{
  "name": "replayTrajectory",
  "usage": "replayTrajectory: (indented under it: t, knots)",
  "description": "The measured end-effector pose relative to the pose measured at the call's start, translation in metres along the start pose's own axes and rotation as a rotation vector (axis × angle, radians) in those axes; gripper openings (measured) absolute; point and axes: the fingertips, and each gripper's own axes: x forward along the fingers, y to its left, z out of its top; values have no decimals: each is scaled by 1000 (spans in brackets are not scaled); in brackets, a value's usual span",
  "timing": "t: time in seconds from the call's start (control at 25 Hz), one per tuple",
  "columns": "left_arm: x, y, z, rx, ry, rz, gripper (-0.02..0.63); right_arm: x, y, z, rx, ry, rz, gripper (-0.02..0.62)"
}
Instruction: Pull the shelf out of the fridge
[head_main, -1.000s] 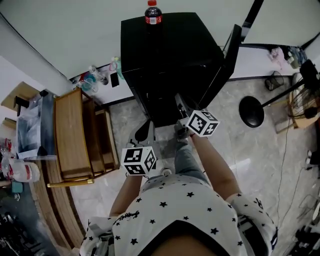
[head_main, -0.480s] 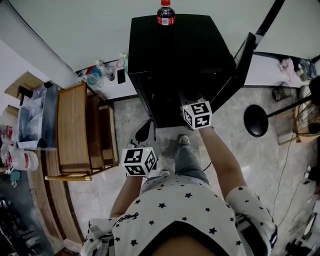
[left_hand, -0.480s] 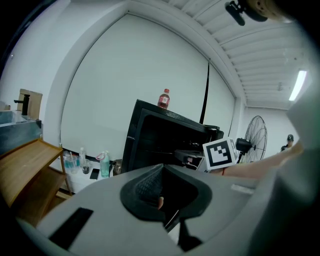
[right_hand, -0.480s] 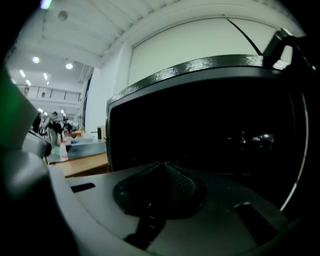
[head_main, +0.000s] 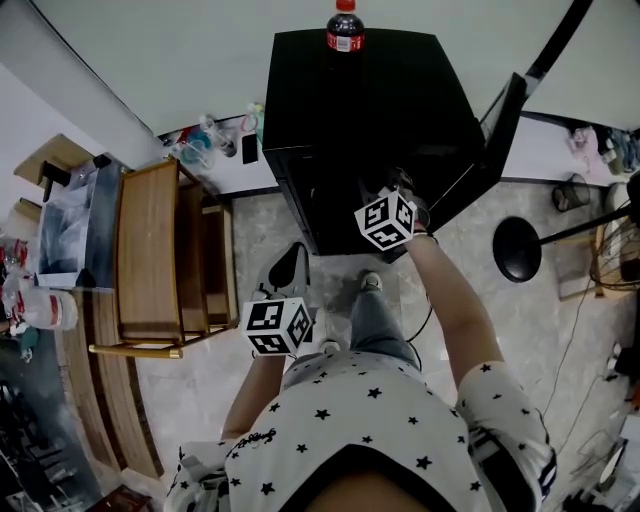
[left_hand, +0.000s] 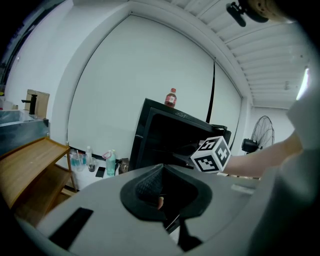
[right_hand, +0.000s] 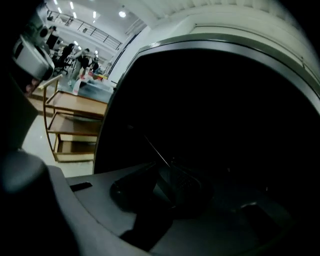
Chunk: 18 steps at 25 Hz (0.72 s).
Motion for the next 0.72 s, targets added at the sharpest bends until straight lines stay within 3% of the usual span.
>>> replayTrajectory:
  t: [0.32,0.72]
  knots:
    - [-3,7,-2,-10,-2,37,12,25,-2,-13,-348,102,-76,100]
    - [-13,28,-1,-27,-17,111,12,55,-12,-23,-530,169,-141,121]
